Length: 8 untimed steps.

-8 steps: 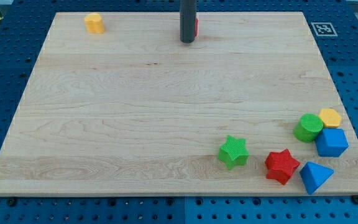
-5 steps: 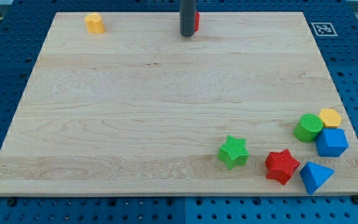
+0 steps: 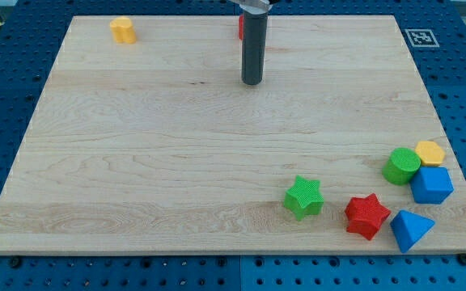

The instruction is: Point at the blue cube

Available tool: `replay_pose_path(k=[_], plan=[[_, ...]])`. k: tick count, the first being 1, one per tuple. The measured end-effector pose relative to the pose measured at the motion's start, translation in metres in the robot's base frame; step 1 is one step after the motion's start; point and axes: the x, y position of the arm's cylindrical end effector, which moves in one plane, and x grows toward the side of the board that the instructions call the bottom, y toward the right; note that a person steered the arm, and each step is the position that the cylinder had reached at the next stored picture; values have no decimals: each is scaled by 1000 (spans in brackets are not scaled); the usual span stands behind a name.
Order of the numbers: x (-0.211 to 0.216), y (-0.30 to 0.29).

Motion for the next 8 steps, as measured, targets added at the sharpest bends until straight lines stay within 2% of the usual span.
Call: replay_pose_path(k=[3,4,6,7,8], plan=[[0,0],[20,11],[78,49],[78,72],[80,122]])
